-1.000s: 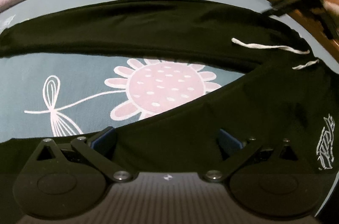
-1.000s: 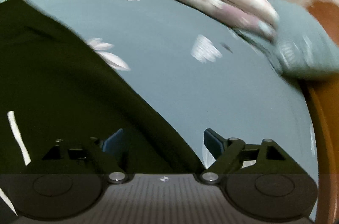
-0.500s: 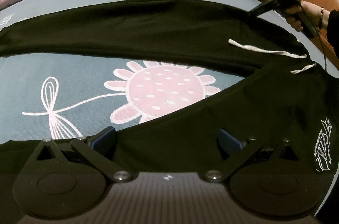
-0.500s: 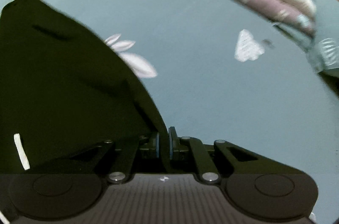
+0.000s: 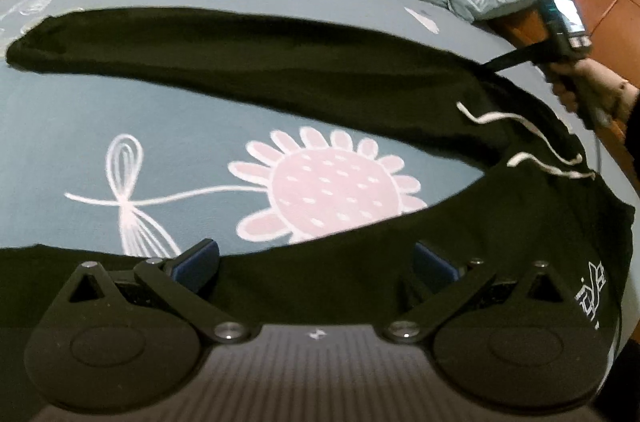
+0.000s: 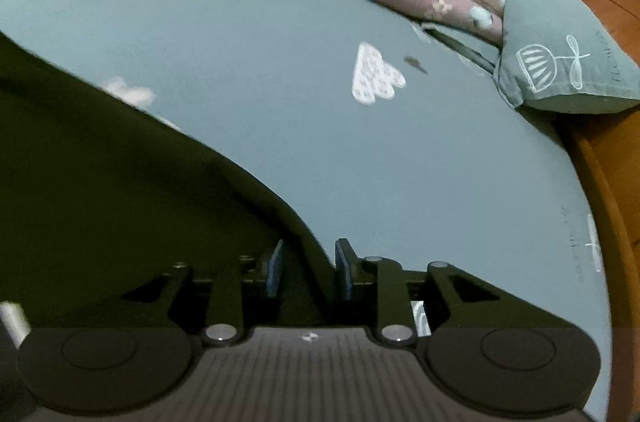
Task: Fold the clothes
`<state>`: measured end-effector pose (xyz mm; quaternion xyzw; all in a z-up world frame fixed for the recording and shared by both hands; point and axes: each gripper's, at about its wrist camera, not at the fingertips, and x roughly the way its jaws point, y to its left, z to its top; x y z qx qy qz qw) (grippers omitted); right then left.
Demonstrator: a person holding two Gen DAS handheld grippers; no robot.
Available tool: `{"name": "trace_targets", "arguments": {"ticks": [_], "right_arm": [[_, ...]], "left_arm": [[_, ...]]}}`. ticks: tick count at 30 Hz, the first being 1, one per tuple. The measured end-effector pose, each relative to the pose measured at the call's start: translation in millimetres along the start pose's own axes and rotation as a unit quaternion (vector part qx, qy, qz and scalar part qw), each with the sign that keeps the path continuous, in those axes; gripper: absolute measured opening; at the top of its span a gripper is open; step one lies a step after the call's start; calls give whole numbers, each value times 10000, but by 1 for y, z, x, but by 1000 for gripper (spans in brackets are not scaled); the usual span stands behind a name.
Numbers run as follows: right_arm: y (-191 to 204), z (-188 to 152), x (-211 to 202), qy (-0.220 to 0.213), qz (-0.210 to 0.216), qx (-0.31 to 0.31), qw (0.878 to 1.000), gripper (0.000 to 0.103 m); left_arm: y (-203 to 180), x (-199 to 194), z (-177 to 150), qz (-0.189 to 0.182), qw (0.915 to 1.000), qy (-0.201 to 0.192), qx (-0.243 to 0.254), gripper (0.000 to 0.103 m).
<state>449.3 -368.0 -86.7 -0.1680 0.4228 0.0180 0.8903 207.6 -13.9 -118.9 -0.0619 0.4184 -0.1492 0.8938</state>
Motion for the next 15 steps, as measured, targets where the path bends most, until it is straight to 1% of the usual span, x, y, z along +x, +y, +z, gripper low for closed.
{"name": "trace_targets", "arguments": {"ticks": [2, 3, 4, 7, 8, 11, 13, 15], "right_arm": [[0, 2, -28, -124, 41, 148, 9998, 51], [1, 3, -43, -183, 63, 223, 9996, 53], [1, 5, -57, -243, 86, 299, 9992, 55], [14, -2, -100, -199, 235, 471, 9984, 55], [20, -5, -111, -149, 296, 510, 9981, 56], [44, -18, -146, 37, 549, 694, 9961, 59], [64, -24, -161, 136, 775, 792, 9937, 60], [85, -28, -173, 303, 951, 716, 9924, 61]], "left_arm": [[4, -7, 2, 14, 9999, -123, -96, 102], [7, -10, 4, -1, 9997, -158, -169, 102], [10, -13, 5, -7, 9995, -195, -242, 102], [19, -20, 9, 217, 9985, -321, -399, 102], [22, -22, 9, 290, 9981, -322, -443, 102], [28, -26, 6, 323, 9978, -270, -504, 102], [32, -29, 5, 345, 9976, -235, -544, 102], [36, -32, 3, 366, 9974, -201, -585, 102]]}}
